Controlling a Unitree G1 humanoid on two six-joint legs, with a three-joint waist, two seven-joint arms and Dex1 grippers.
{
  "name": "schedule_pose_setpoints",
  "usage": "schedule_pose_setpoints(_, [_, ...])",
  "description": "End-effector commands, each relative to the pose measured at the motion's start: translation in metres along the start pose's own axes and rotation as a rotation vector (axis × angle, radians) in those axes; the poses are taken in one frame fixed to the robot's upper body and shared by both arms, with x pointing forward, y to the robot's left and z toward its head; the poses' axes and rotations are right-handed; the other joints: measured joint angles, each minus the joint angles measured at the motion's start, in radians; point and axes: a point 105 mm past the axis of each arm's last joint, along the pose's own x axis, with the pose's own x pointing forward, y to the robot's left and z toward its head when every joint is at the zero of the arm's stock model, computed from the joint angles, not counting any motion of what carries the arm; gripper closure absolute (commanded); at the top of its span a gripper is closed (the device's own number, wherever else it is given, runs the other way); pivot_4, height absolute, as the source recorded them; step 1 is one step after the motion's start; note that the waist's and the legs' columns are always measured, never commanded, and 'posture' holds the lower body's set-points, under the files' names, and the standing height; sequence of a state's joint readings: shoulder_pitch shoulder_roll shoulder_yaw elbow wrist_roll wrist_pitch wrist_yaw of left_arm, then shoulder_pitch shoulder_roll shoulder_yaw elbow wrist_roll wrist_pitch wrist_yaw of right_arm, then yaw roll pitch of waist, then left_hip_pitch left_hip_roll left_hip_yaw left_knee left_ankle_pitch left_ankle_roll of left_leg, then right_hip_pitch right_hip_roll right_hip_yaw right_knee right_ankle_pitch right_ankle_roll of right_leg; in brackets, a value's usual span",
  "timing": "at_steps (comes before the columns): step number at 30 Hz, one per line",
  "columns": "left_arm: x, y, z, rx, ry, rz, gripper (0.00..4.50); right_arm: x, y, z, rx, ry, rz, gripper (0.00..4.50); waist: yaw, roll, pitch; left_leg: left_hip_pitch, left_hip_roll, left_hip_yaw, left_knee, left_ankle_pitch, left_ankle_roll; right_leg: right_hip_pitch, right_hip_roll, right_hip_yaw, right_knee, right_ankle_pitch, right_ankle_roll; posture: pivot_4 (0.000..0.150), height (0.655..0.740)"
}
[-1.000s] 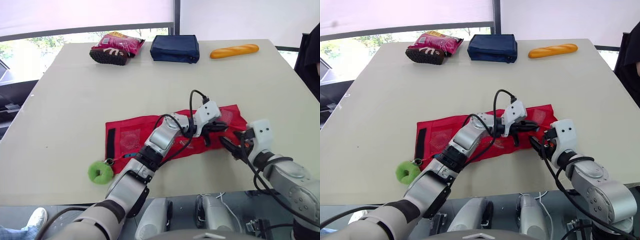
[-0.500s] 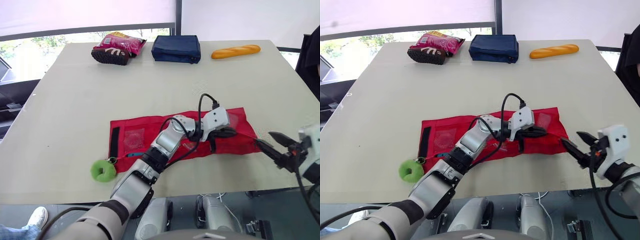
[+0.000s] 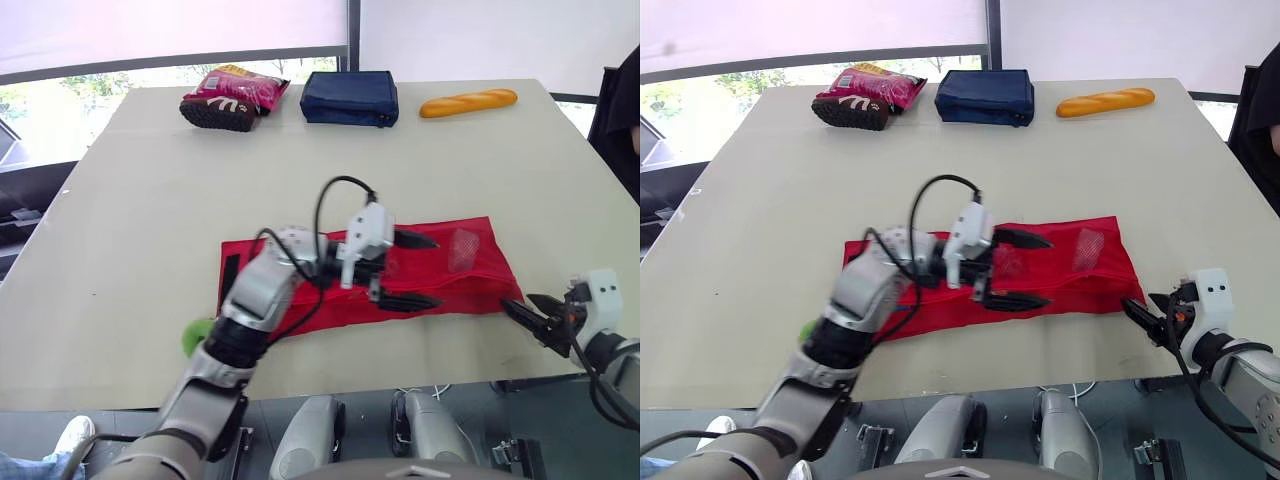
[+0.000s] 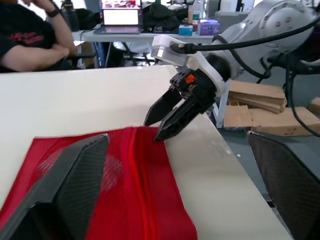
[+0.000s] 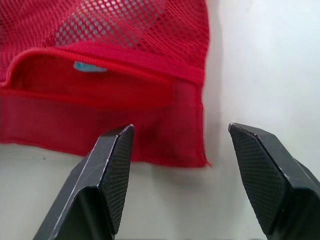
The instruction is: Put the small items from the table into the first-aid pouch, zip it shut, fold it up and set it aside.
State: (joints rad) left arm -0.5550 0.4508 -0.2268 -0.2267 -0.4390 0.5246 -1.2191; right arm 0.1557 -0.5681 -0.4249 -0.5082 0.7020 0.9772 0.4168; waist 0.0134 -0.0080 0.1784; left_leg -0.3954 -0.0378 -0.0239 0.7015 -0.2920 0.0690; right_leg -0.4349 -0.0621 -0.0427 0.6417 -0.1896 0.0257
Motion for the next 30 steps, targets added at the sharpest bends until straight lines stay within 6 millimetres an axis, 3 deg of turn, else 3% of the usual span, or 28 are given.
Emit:
schedule_pose_setpoints(1, [-0.025,-0.007,0.008,-0.012,0.012,0.004,0.0,0.004,-0.003,-0.001,0.008,-0.006,0.008,2.19,0.004,0.0,0.0,0.0,0.0,0.0,0.0,0.0,0.0,0.0,0.002,-0.001,0.0,0.0,0.0,0.15,0.7397])
schedule_pose_setpoints(2, [-0.034,-0.006,0.007,-0.017,0.027,0.025,0.0,0.004,-0.003,0.0,0.004,-0.008,0.018,2.39,0.005,0.0,0.0,0.0,-0.001,0.0,0.0,0.0,0.0,0.0,0.002,-0.001,0.0,0.0,0.0,0.15,0.7397])
schedule_pose_setpoints(5, [-0.06,-0.003,0.011,-0.039,0.049,0.072,0.0,0.004,-0.003,0.006,0.012,-0.032,0.052,3.81,0.003,-0.001,0.0,0.0,-0.002,0.0,0.0,0.0,0.0,0.001,0.001,0.0,-0.001,0.0,0.0,0.15,0.7397])
schedule_pose_setpoints(7, [-0.079,-0.004,0.016,-0.043,0.083,0.095,0.0,0.002,-0.011,0.015,0.034,-0.076,0.036,4.45,0.001,-0.001,0.001,0.0,-0.002,0.0,0.0,0.0,0.0,0.001,0.001,0.0,-0.001,0.0,0.001,0.15,0.7397])
schedule_pose_setpoints(9, [-0.089,-0.006,0.019,-0.044,0.113,0.103,0.0,-0.002,-0.02,0.021,0.05,-0.104,0.007,4.45,0.0,-0.001,0.001,0.0,-0.002,0.0,0.0,0.0,0.0,0.0,0.002,0.001,0.0,0.0,0.0,0.15,0.7397])
schedule_pose_setpoints(14, [-0.106,-0.013,0.032,-0.031,0.122,0.094,0.0,-0.038,-0.072,0.029,0.065,-0.117,-0.187,4.45,0.011,0.0,0.001,-0.001,-0.004,-0.001,0.0,0.0,0.0,0.001,0.0,0.001,-0.001,0.0,0.0,0.15,0.7397])
schedule_pose_setpoints(22, [-0.105,-0.019,0.038,-0.027,0.111,0.054,0.0,-0.074,-0.133,0.025,0.049,-0.076,-0.48,4.45,0.001,0.0,0.001,0.0,-0.003,0.0,0.0,0.0,0.0,0.002,0.0,0.003,-0.002,0.0,0.001,0.15,0.7397])
schedule_pose_setpoints(26, [-0.103,-0.02,0.038,-0.025,0.109,0.05,0.0,-0.081,-0.146,0.025,0.017,-0.064,-0.542,4.45,0.001,0.0,0.001,0.0,-0.003,0.0,0.0,0.0,0.0,0.002,0.0,0.003,-0.001,0.0,0.001,0.15,0.7397])
schedule_pose_setpoints(30, [-0.102,-0.023,0.038,-0.029,0.108,0.045,0.0,-0.083,-0.141,0.029,-0.018,-0.062,-0.485,3.04,0.001,0.0,0.001,0.0,-0.003,0.0,0.0,0.0,0.0,0.002,0.001,0.003,-0.001,0.0,0.001,0.15,0.7397])
